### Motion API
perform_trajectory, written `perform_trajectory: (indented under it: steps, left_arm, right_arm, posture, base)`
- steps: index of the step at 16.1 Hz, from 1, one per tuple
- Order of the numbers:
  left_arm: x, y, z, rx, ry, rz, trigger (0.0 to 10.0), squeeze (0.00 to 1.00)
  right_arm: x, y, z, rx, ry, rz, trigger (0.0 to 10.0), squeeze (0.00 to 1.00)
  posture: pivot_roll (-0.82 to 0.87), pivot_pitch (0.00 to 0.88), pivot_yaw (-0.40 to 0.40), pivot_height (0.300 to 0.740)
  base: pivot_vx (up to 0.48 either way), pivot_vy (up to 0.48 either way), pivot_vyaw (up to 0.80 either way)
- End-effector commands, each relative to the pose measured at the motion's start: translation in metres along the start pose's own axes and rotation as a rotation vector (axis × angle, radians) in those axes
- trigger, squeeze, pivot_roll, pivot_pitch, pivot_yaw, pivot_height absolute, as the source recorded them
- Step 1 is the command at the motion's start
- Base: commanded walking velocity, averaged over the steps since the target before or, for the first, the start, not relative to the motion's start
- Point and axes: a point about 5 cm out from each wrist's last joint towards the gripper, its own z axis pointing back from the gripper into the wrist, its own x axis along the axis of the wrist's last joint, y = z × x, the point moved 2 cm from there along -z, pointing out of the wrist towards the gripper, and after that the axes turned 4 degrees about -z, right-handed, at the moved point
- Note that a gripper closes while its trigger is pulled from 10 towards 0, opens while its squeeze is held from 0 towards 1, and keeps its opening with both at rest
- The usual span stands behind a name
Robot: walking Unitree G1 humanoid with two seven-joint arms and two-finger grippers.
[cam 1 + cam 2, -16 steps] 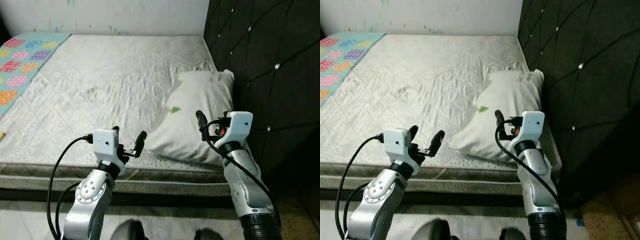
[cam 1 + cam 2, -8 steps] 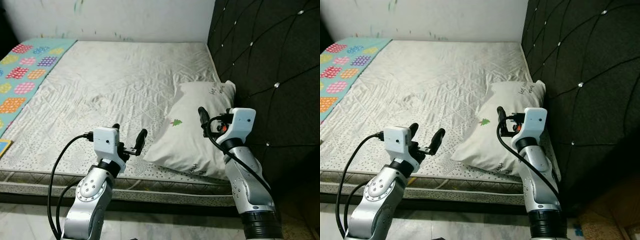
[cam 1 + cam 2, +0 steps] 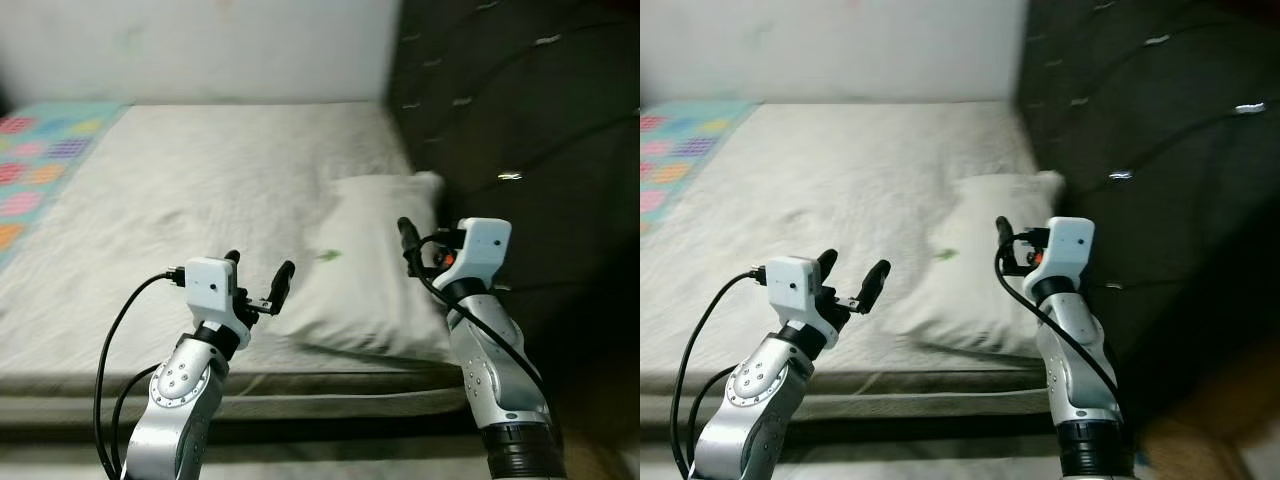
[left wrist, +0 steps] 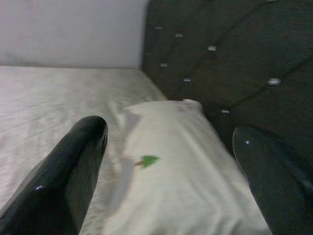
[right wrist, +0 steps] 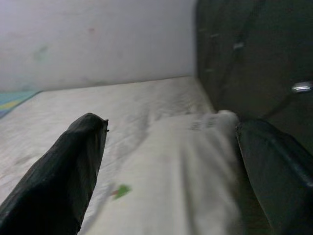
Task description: Clean up the room
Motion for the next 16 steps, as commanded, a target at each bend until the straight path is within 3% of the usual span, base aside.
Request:
perform_trajectory:
  steps: [1,7,12,16]
  left_arm:
    - [0.0005,0.0000,-0.0003,-0.004,0.000,-0.004,10.0,0.00]
    - [-0.0003,-0.0006,0.0011,-0.004,0.004,-0.002,10.0,0.00]
    - [-0.0005,-0.0016,0.0017,-0.013,0.005,0.000,10.0,0.00]
    - [-0.0009,-0.0018,0.0017,-0.015,0.009,0.000,10.0,0.00]
  right_arm:
    - [0.0003,-0.0005,0.0002,-0.001,0.001,-0.002,10.0,0.00]
    - [-0.0019,-0.0041,0.0017,-0.014,0.011,0.009,10.0,0.00]
    - [-0.0012,-0.0031,0.0011,-0.001,0.008,0.038,10.0,0.00]
    - [-0.0036,-0.0032,0.0024,-0.005,0.017,0.047,10.0,0.00]
  posture:
    - [-0.04,0.043,0.033,0.740]
    - [-0.04,0.051,0.033,0.740]
    - [-0.04,0.052,0.034,0.740]
    - [-0.04,0.052,0.036,0.740]
  base:
    - [0.266,0.000,0.00]
    - [0.089,0.000,0.00]
    - [0.295,0.000,0.00]
    - [0.316,0.000,0.71]
